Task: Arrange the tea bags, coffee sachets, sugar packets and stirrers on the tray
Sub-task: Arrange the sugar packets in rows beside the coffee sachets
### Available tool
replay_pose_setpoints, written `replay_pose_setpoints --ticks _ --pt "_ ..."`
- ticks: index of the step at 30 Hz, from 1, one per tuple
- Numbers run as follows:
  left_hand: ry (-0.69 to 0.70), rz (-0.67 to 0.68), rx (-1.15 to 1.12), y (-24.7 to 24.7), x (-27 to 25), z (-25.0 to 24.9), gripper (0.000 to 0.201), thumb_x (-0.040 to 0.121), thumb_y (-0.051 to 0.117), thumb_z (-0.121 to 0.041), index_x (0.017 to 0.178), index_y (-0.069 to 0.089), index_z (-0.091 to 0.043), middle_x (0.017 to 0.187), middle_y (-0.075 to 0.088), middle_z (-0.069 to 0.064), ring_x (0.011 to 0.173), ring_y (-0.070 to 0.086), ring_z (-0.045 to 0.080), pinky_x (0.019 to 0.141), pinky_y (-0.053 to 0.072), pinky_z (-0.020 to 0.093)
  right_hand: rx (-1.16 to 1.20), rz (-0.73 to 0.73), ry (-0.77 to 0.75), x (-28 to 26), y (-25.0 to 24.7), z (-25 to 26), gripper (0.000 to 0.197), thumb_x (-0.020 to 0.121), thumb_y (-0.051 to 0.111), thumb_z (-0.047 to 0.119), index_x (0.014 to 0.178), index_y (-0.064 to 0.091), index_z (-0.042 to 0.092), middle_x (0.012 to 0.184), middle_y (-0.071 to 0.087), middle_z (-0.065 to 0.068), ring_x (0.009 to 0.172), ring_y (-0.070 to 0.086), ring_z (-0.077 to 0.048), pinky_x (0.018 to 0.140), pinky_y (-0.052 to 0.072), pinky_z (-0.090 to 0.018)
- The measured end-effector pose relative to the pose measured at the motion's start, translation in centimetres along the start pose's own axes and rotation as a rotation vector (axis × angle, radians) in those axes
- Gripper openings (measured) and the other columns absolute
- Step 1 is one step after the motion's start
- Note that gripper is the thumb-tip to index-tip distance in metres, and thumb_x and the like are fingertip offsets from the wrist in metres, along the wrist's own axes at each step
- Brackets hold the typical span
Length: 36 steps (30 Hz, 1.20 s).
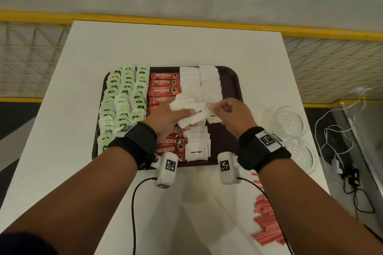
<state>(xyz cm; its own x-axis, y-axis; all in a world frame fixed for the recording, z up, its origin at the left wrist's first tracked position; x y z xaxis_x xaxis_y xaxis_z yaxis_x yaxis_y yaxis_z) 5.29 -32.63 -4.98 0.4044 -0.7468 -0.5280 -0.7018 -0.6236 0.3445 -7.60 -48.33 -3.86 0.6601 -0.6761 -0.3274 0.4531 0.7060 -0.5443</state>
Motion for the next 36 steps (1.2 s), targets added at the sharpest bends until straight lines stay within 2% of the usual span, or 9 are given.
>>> replay_pose_setpoints --ticks 4,10,14,19,21,26,29,32,36 --pt "-0.021 0.036 0.018 1.1 -0.1 0.2 0.055 0.085 0.073 -0.009 0.135 0.051 -0.013 0.124 0.065 0.017 0.096 0.072 0.03 0.065 0.058 0.03 0.194 0.164 0.033 -1.0 0.5 0.5 0.027 0.084 0.075 0.023 0.104 0.064 0.009 0.088 0.07 -0.006 0.065 0.06 -0.01 0.054 0.049 -0.02" --pt "-0.032 0.01 -0.03 0.5 -0.3 0.3 0.05 0.089 0.069 -0.009 0.135 0.051 -0.016 0.122 0.068 0.014 0.103 0.07 0.033 0.078 0.06 0.035 0.392 0.021 0.184 -1.0 -0.9 -2.4 0.005 0.088 0.069 0.008 0.091 0.065 0.007 0.08 0.067 -0.009 0.062 0.06 -0.012 0.06 0.053 -0.022" --pt "-0.042 -0.022 -0.042 -0.3 -0.6 0.4 0.049 0.09 0.066 -0.005 0.136 0.049 -0.016 0.123 0.066 0.017 0.103 0.07 0.033 0.075 0.06 0.035 0.245 -0.032 0.241 -0.2 -0.6 -4.1 0.017 0.088 0.07 0.009 0.101 0.064 0.001 0.079 0.068 -0.012 0.062 0.063 -0.015 0.07 0.06 -0.03" --pt "-0.085 0.007 -0.087 -0.7 -1.0 0.4 0.042 0.095 0.051 0.001 0.135 0.048 -0.013 0.125 0.064 0.021 0.106 0.068 0.039 0.078 0.061 0.038 0.105 -0.105 0.226 0.3 0.4 -3.8 0.017 0.084 0.074 0.017 0.082 0.058 0.013 0.072 0.068 -0.006 0.059 0.067 -0.019 0.073 0.061 -0.038" --pt "-0.097 0.023 -0.1 -0.7 -1.2 0.4 0.042 0.096 0.049 0.002 0.136 0.048 -0.012 0.126 0.063 0.021 0.108 0.067 0.04 0.081 0.06 0.04 0.03 -0.12 0.232 0.2 0.5 -3.4 0.019 0.085 0.073 0.021 0.084 0.057 0.012 0.076 0.068 -0.006 0.059 0.067 -0.019 0.071 0.06 -0.037" --pt "-0.081 -0.024 -0.072 -0.3 -1.1 0.9 0.053 0.089 0.062 0.004 0.138 0.048 -0.011 0.131 0.061 0.016 0.115 0.063 0.034 0.077 0.061 0.042 -0.228 -0.163 0.078 -0.7 -0.1 -1.9 0.027 0.086 0.069 0.035 0.097 0.055 0.014 0.088 0.058 0.001 0.082 0.056 -0.017 0.073 0.042 -0.029" --pt "-0.053 -0.008 -0.045 0.1 -1.0 1.1 0.058 0.086 0.067 0.005 0.138 0.049 -0.014 0.131 0.063 0.013 0.119 0.062 0.032 0.088 0.058 0.047 -0.108 0.056 0.028 -1.7 0.2 -0.2 0.027 0.088 0.065 0.045 0.096 0.06 0.02 0.093 0.062 0.004 0.081 0.058 -0.009 0.071 0.045 -0.025" --pt "-0.038 0.006 -0.034 0.8 -1.1 1.1 0.06 0.083 0.07 0.006 0.136 0.051 -0.014 0.131 0.062 0.012 0.118 0.063 0.03 0.088 0.057 0.047 0.069 0.262 0.043 -2.8 0.9 0.5 0.019 0.088 0.07 0.032 0.099 0.064 0.018 0.094 0.071 -0.007 0.068 0.062 -0.009 0.06 0.05 -0.022" --pt "-0.051 0.018 -0.036 1.2 -1.4 0.9 0.051 0.087 0.065 0.004 0.132 0.053 -0.016 0.127 0.063 0.016 0.107 0.068 0.032 0.08 0.061 0.038 0.276 0.072 0.11 -2.8 0.3 -1.4 0.011 0.092 0.065 0.016 0.099 0.064 0.008 0.093 0.07 -0.012 0.065 0.062 -0.01 0.06 0.054 -0.021"
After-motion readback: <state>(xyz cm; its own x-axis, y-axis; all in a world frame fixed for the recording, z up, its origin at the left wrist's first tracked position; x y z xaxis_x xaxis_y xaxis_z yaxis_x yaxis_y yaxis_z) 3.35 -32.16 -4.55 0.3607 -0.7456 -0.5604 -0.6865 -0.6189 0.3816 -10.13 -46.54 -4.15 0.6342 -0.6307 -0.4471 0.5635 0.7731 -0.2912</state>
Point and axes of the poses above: each hand's wrist, its own x-axis towards the middle knuckle, its own y-axis out of the palm, z = x × y, the point moved 2 cm from there along x, towards the middle knuckle
